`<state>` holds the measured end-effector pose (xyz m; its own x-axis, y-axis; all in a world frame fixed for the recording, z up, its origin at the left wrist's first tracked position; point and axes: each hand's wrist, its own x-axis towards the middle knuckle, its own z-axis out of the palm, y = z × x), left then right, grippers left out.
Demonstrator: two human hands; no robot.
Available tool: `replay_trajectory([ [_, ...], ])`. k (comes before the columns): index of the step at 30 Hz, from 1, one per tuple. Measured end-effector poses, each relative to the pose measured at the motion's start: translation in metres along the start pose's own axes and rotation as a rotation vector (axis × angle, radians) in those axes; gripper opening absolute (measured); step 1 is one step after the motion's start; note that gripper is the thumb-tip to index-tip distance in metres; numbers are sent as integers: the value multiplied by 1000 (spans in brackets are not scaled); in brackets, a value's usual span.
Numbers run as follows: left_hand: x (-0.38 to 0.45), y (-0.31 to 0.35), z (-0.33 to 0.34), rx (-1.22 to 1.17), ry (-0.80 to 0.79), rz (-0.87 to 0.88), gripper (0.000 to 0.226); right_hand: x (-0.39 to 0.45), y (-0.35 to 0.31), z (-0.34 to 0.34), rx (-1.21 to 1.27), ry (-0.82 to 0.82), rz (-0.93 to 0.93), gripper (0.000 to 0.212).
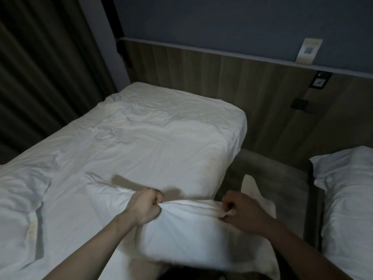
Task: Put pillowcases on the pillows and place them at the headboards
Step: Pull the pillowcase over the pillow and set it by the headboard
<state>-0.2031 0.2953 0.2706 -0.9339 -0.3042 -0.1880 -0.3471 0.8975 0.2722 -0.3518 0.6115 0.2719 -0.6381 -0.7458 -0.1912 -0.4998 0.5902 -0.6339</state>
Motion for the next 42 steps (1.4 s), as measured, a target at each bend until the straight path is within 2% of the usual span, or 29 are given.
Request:
replay_trajectory([
  [4, 37, 47, -22, 7, 66, 3, 30, 30, 23, -51, 30, 28, -18, 31],
  [7, 75, 72, -37, 19, 107, 31, 32, 61, 39, -80, -53, -10, 30, 45],
  [10, 123, 89, -47, 37, 136, 81, 34, 93, 58, -100, -124, 37, 64, 63],
  [14, 194, 101, -60, -9, 143, 100, 30, 136, 78, -137, -75, 133, 40, 44],
  [18, 264, 103, -65, -93, 126, 120, 26, 185, 99, -168, 27, 227, -4, 59],
  [23, 351, 107, -65, -324, 27, 80, 15, 241, 116, -212, 8, 268, -53, 12],
  [26, 395, 116, -65, -372, 13, 105, 19, 265, 127, -243, 13, 278, -52, 10],
  [29, 435, 126, -71, -381, -11, 104, 23, 290, 145, -274, 38, 295, -49, 37],
  [30, 448, 128, -74, -379, -26, 95, 23, 299, 151, -285, 40, 298, -43, 38],
  [33, 487, 125, -80, -344, -52, 79, 18, 332, 177, -316, 28, 273, -46, 22],
  [35, 512, 123, -83, -264, -49, 84, 13, 352, 192, -337, 56, 226, -40, 22],
  [36, 524, 123, -84, -207, -57, 82, 15, 361, 201, -347, 94, 214, -57, 25],
  [39, 557, 129, -85, 6, -67, 70, 43, 384, 230, -373, 165, 217, -125, 40],
  [42, 583, 135, -85, 48, -4, 15, 43, 411, 258, -397, 235, 158, -150, 40],
])
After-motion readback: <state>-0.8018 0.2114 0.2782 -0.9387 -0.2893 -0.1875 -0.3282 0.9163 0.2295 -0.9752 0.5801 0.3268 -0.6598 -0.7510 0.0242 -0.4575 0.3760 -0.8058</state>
